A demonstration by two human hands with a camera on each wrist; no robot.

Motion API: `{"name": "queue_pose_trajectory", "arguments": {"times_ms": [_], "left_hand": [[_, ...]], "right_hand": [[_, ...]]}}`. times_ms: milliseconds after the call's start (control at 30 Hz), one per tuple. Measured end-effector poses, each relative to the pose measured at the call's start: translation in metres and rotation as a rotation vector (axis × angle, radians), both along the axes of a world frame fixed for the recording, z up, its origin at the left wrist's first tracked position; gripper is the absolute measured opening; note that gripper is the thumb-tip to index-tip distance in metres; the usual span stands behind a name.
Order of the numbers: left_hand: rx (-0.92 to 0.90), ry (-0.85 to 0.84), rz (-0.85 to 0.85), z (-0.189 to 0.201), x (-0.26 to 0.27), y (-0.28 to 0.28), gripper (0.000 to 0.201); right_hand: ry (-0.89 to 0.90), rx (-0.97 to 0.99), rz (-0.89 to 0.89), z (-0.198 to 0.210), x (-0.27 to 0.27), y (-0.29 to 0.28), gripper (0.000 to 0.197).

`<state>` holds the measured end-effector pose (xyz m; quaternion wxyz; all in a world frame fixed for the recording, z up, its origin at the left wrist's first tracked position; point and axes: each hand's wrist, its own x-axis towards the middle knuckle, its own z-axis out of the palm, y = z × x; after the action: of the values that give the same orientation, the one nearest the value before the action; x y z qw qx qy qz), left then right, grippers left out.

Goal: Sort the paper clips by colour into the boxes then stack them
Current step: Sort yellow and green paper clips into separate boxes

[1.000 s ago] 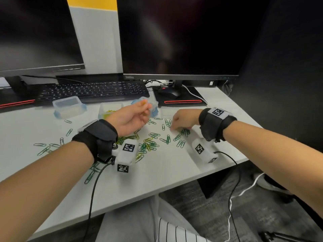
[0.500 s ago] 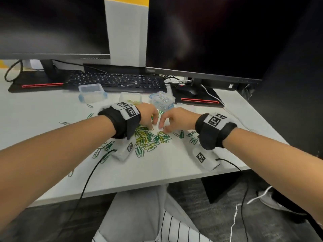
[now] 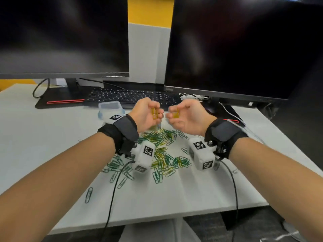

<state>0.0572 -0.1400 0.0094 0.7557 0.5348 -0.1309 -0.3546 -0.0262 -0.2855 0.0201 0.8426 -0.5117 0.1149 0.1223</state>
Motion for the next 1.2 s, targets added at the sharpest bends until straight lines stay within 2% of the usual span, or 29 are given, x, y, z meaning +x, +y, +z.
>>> {"name": "queue_pose_trajectory", "arguments": {"times_ms": [67,133,267,367,433,533,667,767,833,867,967,1033,1100,1200], "left_hand": [[-0.119,0.019,0.085,0.011,0.005,0.003,0.024],[-0.152,-0.037,0.131,0.020,0.009,0.004,0.032],[0.038,-0.378,0.111,0.028,0.011,0.004,0.049],[0.020,-0.533,0.199,0.037,0.022,0.011,0.052],[-0.018,-0.576,0.312,0.042,0.035,0.024,0.050],[-0.105,-0.480,0.443,0.040,0.057,0.046,0.052],[-0.189,-0.268,0.557,0.029,0.070,0.064,0.052],[-0.253,-0.175,0.576,0.019,0.071,0.069,0.052],[-0.271,-0.126,0.564,0.011,0.070,0.071,0.051],[-0.273,-0.106,0.553,0.007,0.069,0.072,0.051],[-0.284,-0.036,0.507,-0.003,0.067,0.072,0.050],[-0.301,0.027,0.465,-0.010,0.065,0.069,0.050],[-0.317,0.086,0.423,-0.014,0.064,0.065,0.050],[-0.325,0.121,0.409,-0.017,0.063,0.064,0.049]], "right_hand": [[0.045,0.068,-0.022,-0.008,0.018,0.015,0.017],[0.116,0.087,0.000,-0.014,0.033,0.031,0.028],[0.149,0.199,-0.036,-0.010,0.058,0.055,0.036],[0.154,0.286,-0.126,-0.005,0.075,0.056,0.042],[0.075,0.221,-0.260,-0.004,0.088,0.050,0.042],[-0.069,0.078,-0.411,-0.004,0.100,0.046,0.040],[-0.116,-0.038,-0.396,-0.015,0.104,0.047,0.041],[-0.158,0.006,-0.443,-0.019,0.101,0.043,0.040],[-0.184,0.062,-0.472,-0.016,0.096,0.037,0.033],[-0.190,0.030,-0.474,-0.016,0.093,0.031,0.029],[-0.155,-0.304,-0.402,-0.014,0.083,0.021,0.019],[-0.122,-0.608,-0.265,-0.012,0.082,0.025,0.018],[-0.104,-1.034,-0.080,-0.008,0.088,0.030,0.017],[-0.218,-1.621,0.231,-0.001,0.103,0.038,0.015]]}}
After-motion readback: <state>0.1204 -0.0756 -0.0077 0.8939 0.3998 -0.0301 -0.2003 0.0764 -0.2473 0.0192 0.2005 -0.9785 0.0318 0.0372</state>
